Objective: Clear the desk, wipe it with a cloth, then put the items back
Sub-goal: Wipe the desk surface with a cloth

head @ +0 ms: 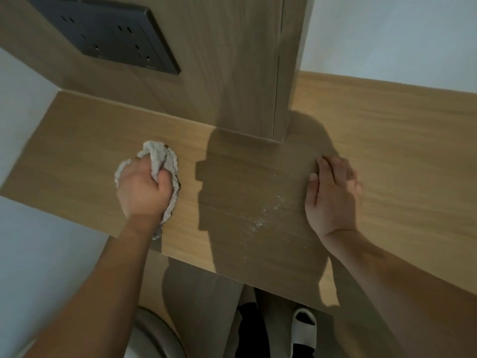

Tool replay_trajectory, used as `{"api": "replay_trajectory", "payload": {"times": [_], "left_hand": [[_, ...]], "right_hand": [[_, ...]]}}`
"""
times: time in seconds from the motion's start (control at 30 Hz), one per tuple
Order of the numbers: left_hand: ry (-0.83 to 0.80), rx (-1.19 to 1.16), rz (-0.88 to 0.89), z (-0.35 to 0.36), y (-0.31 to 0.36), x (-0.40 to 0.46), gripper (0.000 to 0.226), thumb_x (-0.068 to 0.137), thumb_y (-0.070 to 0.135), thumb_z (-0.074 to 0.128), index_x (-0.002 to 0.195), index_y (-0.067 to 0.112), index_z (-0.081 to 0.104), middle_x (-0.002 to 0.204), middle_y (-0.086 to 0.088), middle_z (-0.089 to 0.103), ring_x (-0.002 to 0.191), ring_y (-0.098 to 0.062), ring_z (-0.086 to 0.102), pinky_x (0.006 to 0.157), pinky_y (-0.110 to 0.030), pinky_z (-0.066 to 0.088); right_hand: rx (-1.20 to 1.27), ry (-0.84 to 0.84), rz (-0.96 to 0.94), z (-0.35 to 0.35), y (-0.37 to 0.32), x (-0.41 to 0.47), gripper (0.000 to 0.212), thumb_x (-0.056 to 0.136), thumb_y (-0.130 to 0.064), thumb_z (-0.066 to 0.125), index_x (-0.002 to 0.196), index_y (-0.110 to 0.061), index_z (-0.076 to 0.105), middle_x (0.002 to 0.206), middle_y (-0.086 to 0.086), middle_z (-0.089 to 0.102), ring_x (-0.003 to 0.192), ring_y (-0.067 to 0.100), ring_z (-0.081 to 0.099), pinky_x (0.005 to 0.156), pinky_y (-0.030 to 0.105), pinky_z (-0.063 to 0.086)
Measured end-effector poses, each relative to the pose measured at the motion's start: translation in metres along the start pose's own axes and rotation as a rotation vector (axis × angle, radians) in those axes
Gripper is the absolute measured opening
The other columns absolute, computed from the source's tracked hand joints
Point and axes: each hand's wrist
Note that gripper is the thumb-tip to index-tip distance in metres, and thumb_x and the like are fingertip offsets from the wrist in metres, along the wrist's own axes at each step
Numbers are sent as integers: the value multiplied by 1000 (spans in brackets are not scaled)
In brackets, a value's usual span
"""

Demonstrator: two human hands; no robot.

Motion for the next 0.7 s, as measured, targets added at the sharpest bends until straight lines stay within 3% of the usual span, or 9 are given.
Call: {"api": "replay_trajectory", "payload": {"times": [0.27,0.37,0.43,0.57,0.63,0.7], "left_hand": [[72,-29,-92,2,22,-13,25,86,31,41,84,12,57,80,-8,55,78,-30,55,66,-34,37],[26,-28,-118,7,70,-67,37,92,35,38,92,8,64,80,-14,61,75,-29,60,66,-35,43],[-58,-59,-112,11,118,-123,36,98,37,37,99,12,63,83,-6,61,77,-24,61,65,-35,47],[-144,-163,7,15,189,-201,39,89,38,39,101,11,65,88,-4,65,78,-24,62,63,-37,51],[-175,-302,-144,4,186,-192,38,93,40,40,106,14,64,87,1,62,84,-24,63,69,-37,51],[-51,-375,-292,-10,169,-162,35,97,39,45,107,12,65,88,3,60,87,-26,64,73,-35,45]], "right_hand": [[-28,-43,-42,0,3,-3,44,105,-30,32,138,-4,48,143,13,45,133,31,40,118,48,24],[40,-53,-54,-4,3,-2,45,106,-29,30,139,-5,48,146,12,45,137,29,39,121,47,22],[109,-33,-18,-13,8,-6,45,106,-28,30,139,-6,50,147,12,47,137,28,40,120,45,23],[149,48,62,-55,46,-28,49,104,-31,24,130,-5,56,139,14,53,128,31,45,112,44,29],[84,46,74,-78,76,-28,51,102,-33,24,133,-5,54,141,14,51,129,32,44,112,45,29],[-10,42,83,-95,107,-23,52,102,-33,25,133,-4,54,142,16,51,128,36,45,111,48,31]]}}
Point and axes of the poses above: each hand's wrist, its own x-axis towards the middle knuckle, its own z-axis out of the palm, y = z × x
